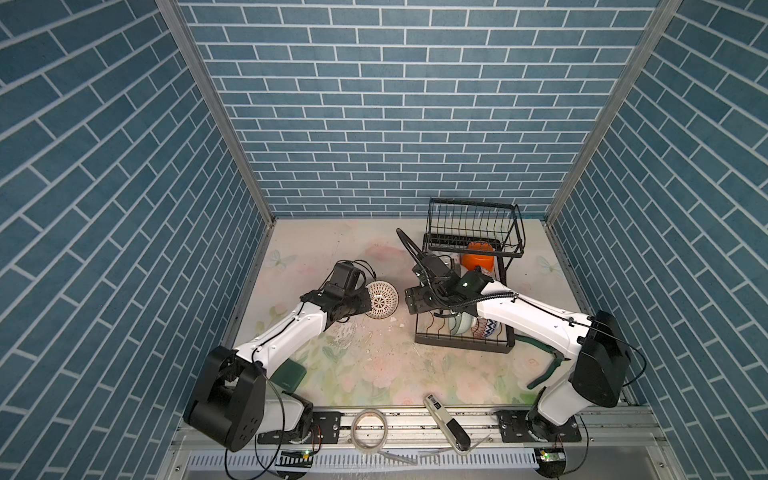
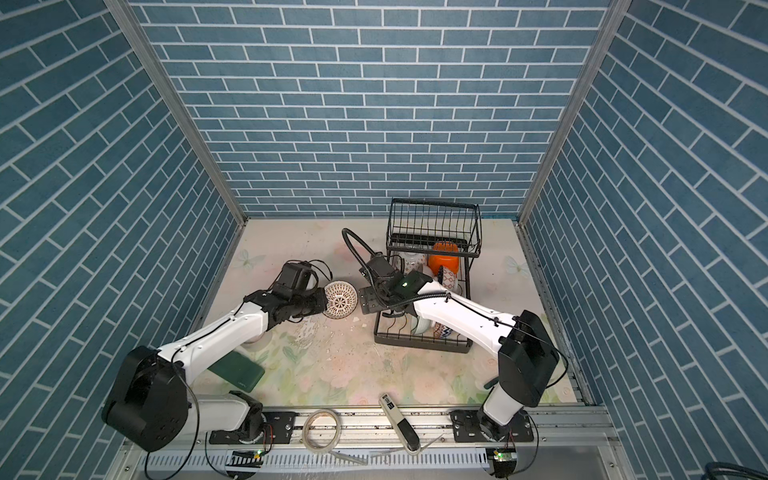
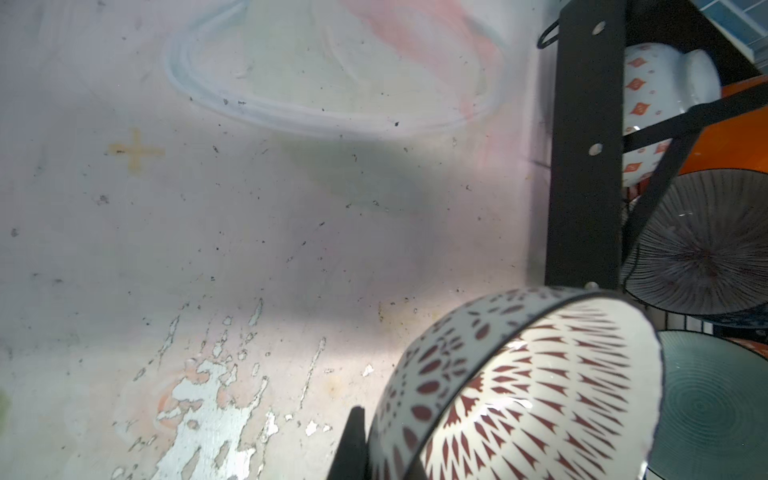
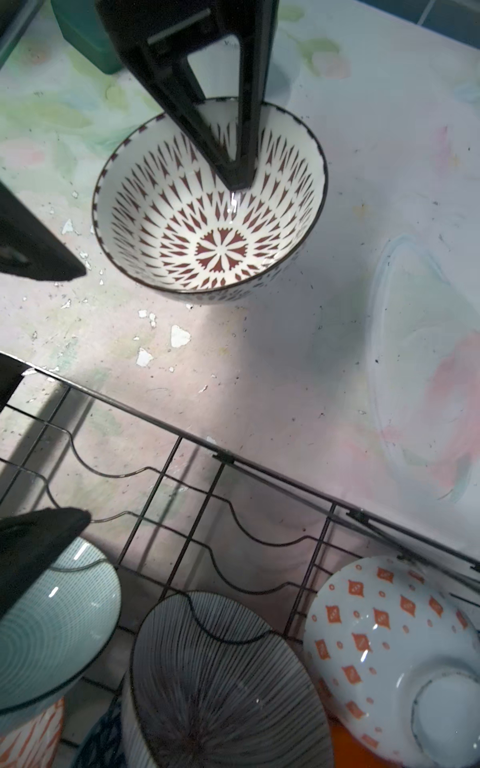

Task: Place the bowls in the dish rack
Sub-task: 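Grasp the bowl rim with the right gripper beside the left gripper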

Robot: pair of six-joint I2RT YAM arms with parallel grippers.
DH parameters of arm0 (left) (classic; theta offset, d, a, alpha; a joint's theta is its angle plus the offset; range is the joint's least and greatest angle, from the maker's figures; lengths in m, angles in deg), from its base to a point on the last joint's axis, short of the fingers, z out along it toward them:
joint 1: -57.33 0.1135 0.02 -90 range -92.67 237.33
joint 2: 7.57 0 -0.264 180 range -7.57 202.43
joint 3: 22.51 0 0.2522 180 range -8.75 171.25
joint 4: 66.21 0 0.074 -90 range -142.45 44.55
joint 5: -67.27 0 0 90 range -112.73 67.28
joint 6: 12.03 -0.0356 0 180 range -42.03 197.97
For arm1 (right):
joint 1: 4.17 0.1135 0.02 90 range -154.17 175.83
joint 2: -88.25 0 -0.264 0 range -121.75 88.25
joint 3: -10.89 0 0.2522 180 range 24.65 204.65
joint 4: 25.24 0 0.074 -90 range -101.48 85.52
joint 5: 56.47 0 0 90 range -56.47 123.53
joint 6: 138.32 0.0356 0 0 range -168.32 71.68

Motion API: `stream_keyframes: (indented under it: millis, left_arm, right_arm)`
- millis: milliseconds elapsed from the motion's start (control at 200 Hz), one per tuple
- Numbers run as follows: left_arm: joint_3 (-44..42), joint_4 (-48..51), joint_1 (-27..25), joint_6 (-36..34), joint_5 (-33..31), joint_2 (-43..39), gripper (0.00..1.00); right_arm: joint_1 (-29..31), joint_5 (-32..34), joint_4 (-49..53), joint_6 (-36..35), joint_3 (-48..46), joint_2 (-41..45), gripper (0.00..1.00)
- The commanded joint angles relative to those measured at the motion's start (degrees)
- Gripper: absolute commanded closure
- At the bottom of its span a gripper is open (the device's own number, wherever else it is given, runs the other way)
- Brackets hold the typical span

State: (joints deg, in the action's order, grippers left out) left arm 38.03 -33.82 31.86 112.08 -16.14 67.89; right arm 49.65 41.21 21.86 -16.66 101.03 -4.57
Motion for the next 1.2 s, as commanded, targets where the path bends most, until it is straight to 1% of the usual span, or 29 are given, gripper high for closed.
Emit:
stream_keyframes:
  millis: [0,230,400,535,575,645,690,995,1030,1100,1155,1195]
  left_arm:
    - [-0.3,0.6,-1.8,1.0,-0.8,-2.3,1.0]
    - [0.1,0.9,-5.1,2.2,-2.1,-4.2,1.0]
    - [1.2,1.2,-6.3,2.5,-2.2,-4.9,1.0]
    - [1.9,1.4,-7.2,2.7,-2.2,-5.0,1.0]
    - [2.0,1.3,-7.3,2.8,-2.2,-4.8,1.0]
    - [2.1,1.3,-7.6,2.9,-2.2,-4.8,1.0]
    - [2.2,1.3,-7.8,2.9,-2.3,-4.8,1.0]
    - [2.7,0.8,-8.4,2.8,-2.5,-4.4,1.0]
    - [2.8,0.8,-8.5,2.8,-2.5,-4.2,1.0]
    - [2.8,0.7,-8.5,2.8,-2.6,-4.1,1.0]
    - [2.9,0.6,-8.6,2.8,-2.6,-4.1,1.0]
    - [2.9,0.6,-8.6,2.8,-2.5,-4.1,1.0]
  right_arm:
    - [-0.1,-3.0,-1.6,-0.8,3.0,-1.3,0.18]
    - [0.1,-2.7,-3.0,0.4,3.3,-2.6,0.32]
    - [0.1,-3.0,-3.9,0.7,3.1,-3.0,0.41]
    - [0.1,-2.8,-4.1,0.8,3.1,-3.5,0.54]
    - [0.1,-2.7,-4.1,0.8,3.2,-3.6,0.58]
    - [0.2,-2.6,-4.0,0.9,3.2,-3.8,0.7]
    - [0.2,-2.6,-3.9,0.9,3.2,-4.0,0.74]
    - [0.8,-1.9,-3.4,0.9,3.6,-4.9,0.76]
    - [0.8,-1.9,-3.3,0.9,3.6,-5.1,0.77]
    - [1.0,-1.9,-3.1,0.8,3.7,-5.4,0.78]
    - [1.1,-1.8,-3.0,0.8,3.8,-5.7,0.83]
    - [1.2,-1.8,-2.9,0.8,3.7,-5.8,0.85]
